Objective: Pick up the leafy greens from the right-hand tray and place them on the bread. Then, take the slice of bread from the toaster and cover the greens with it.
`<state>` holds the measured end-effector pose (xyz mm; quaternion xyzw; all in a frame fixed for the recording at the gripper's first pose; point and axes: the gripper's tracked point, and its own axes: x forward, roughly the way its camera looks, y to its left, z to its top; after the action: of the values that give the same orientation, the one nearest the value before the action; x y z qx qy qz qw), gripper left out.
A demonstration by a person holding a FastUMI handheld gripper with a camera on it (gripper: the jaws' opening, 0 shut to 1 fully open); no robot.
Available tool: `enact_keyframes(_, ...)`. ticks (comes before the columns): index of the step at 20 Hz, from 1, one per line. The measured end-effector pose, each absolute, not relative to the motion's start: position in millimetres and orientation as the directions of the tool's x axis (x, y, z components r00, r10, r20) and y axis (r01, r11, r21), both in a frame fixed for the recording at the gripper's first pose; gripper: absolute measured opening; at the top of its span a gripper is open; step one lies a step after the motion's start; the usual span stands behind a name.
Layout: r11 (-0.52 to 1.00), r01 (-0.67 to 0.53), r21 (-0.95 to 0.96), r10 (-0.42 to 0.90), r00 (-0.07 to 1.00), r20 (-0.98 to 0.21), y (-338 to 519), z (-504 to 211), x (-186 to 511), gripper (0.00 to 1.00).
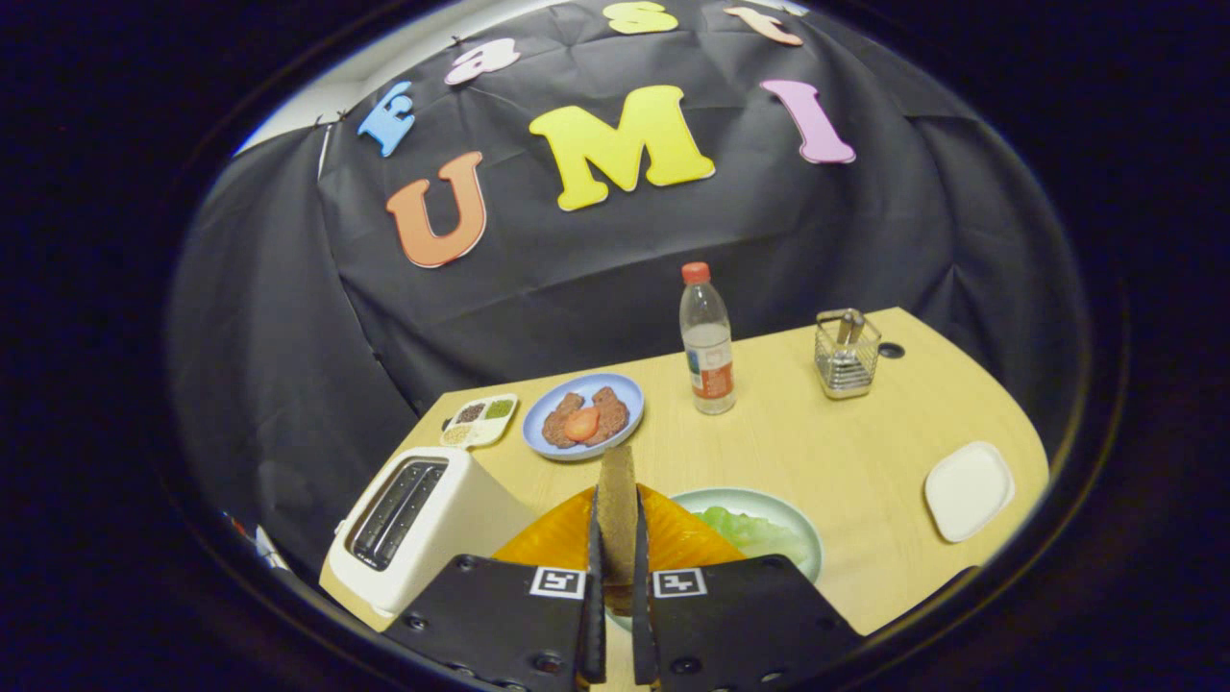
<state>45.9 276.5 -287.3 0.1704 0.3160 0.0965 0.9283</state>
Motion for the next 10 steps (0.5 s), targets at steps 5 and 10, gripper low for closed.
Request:
enact_keyframes(5,0.909,-0.045,0.415,0.303,0.754,-0.583,264,-332,47,0.11)
enact_keyframes(10,0.923,-0.031,0.384,0.276,0.748,-0.604,226,-357,49,0.2)
